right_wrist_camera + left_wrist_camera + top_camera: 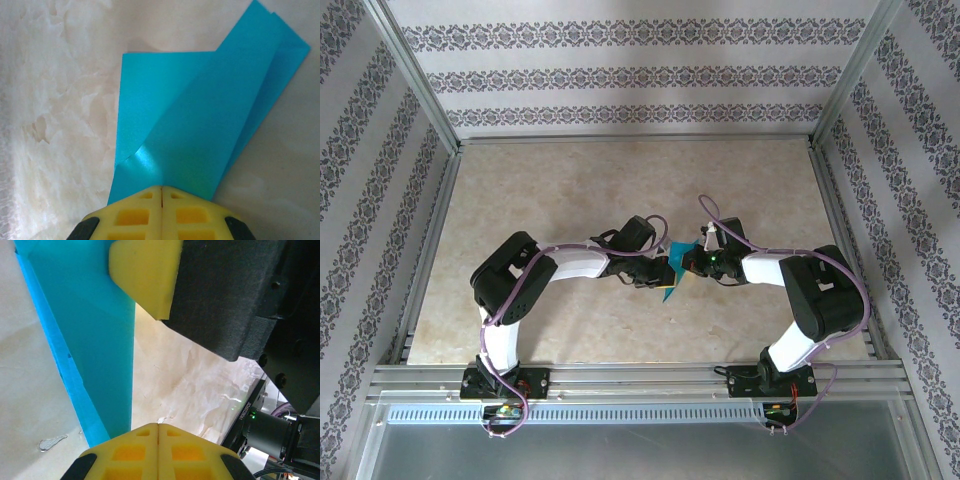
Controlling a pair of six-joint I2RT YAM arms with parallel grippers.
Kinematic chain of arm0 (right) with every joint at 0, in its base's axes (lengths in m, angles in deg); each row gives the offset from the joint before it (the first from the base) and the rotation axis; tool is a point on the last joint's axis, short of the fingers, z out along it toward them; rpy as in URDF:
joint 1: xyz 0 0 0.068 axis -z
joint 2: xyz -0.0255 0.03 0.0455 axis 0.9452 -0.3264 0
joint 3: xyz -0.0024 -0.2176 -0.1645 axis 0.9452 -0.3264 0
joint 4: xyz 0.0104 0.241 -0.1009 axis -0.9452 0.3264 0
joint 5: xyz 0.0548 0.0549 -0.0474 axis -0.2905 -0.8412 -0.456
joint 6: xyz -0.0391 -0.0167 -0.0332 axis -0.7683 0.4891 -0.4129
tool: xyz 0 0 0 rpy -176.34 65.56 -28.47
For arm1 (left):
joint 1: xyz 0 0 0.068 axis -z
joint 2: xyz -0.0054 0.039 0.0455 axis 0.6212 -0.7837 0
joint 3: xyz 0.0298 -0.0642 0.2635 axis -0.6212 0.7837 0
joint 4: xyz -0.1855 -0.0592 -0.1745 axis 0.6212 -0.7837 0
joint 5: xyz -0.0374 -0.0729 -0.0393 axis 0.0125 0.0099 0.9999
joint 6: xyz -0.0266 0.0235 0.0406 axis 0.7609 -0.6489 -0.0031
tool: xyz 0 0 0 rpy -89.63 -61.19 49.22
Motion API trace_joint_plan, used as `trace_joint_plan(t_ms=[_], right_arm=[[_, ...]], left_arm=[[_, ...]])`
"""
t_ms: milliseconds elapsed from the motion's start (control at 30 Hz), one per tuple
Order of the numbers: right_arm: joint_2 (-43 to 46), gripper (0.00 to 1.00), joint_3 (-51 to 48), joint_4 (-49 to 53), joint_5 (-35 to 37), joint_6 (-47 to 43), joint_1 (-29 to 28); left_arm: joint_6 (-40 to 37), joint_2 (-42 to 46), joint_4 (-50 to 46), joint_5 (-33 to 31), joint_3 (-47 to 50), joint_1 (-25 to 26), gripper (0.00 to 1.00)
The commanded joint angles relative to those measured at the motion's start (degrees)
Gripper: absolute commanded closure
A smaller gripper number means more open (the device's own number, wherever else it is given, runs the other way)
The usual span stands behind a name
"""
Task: Fold a paper plane with a square sheet of paper (fold left side to right side)
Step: Fold the wing for the fifth time at the center of the table.
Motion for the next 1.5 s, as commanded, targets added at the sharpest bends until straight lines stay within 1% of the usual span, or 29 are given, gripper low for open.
trace_joint_plan(t_ms=[0,200,567,767,833,967,1100,1333,1467], right_arm=[[-2.84,1.00,-0.58,5.67,1.74,-1.18,-0.98],[-2.91,1.00,-0.38,5.87,1.75,-1.22,-0.98],[-2.75,1.00,-0.31,6.31,1.86,-1.28,-1.07],[-2.66,1.00,-0.09,6.40,1.77,-1.25,-1.13],[-2.28,1.00,0.29,6.40,1.29,-1.09,-1.18],[-0.03,1.00,1.43,7.10,1.08,-1.12,-1.20],[3.15,1.00,2.32,6.67,-0.36,-0.79,-0.82],[10.78,1.00,-0.11,6.53,-1.69,-1.35,1.02],[12.00,1.00,-3.12,3.06,-3.51,-0.24,0.17]], left_arm=[[1.01,-1.36,1.94,0.97,1.60,0.87,0.93],[2.24,-2.42,3.95,0.49,2.97,1.58,0.94],[2.69,-2.34,4.68,-0.89,4.51,1.85,0.95],[2.52,-2.44,4.20,-2.11,5.11,2.02,0.96],[1.68,-2.44,2.28,-3.54,4.85,2.26,0.98],[-0.17,-2.44,-2.79,-7.26,3.89,3.10,1.00],[-0.57,-2.53,-4.81,-9.71,3.97,3.60,1.00],[-0.37,-2.79,-4.36,-10.34,4.71,3.71,1.00],[-0.37,-2.68,-4.37,-10.45,4.79,3.73,1.00]])
